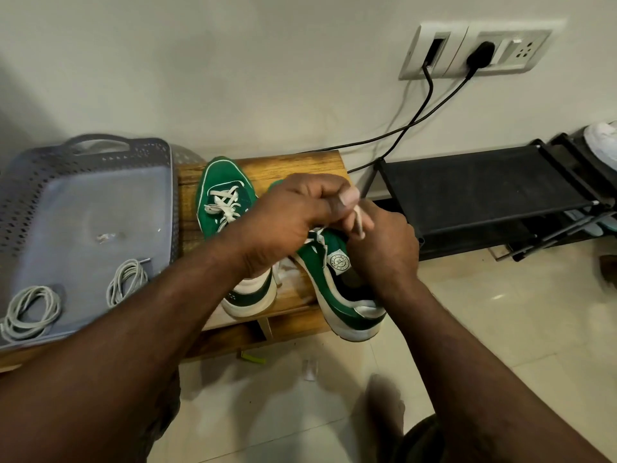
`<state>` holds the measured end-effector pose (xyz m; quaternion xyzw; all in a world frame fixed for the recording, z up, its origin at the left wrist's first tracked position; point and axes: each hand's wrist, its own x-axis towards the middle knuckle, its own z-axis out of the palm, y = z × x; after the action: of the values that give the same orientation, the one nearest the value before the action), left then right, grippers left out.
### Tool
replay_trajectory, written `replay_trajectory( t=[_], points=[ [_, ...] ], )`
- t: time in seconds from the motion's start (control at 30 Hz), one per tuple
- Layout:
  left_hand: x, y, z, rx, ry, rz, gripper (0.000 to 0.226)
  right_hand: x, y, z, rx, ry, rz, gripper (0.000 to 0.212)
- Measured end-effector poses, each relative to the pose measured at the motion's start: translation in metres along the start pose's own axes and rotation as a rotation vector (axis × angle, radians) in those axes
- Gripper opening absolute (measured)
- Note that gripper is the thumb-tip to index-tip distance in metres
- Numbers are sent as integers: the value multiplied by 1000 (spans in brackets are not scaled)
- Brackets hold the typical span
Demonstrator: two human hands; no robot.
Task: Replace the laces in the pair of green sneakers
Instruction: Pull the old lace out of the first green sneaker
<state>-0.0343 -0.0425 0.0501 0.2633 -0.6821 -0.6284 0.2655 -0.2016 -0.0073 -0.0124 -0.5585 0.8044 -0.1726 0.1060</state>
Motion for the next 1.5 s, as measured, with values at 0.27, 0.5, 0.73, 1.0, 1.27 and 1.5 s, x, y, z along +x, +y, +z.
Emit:
replay_trajectory(
  t=[0.27, 0.5, 0.73, 1.0, 1.27, 1.5],
  points=[
    [10, -11, -11, 626, 316, -383, 28, 5, -2, 5, -6, -5, 8, 28],
    [14, -36, 12, 1056, 227, -470, 37, 5, -2, 7, 67, -32, -61, 25],
    [21, -50, 17, 814, 311, -417, 13, 3, -1, 8, 82, -13, -63, 24],
    [20, -24, 2, -242, 601, -382, 24, 7, 1, 6, 41, -40, -3, 29],
    [19, -34, -16, 816, 706, -339, 71, 10, 4, -1, 157, -60, 53, 27],
    [13, -38, 15, 970, 220, -408, 18, 7, 2, 2, 72, -154, -57, 35]
  ],
)
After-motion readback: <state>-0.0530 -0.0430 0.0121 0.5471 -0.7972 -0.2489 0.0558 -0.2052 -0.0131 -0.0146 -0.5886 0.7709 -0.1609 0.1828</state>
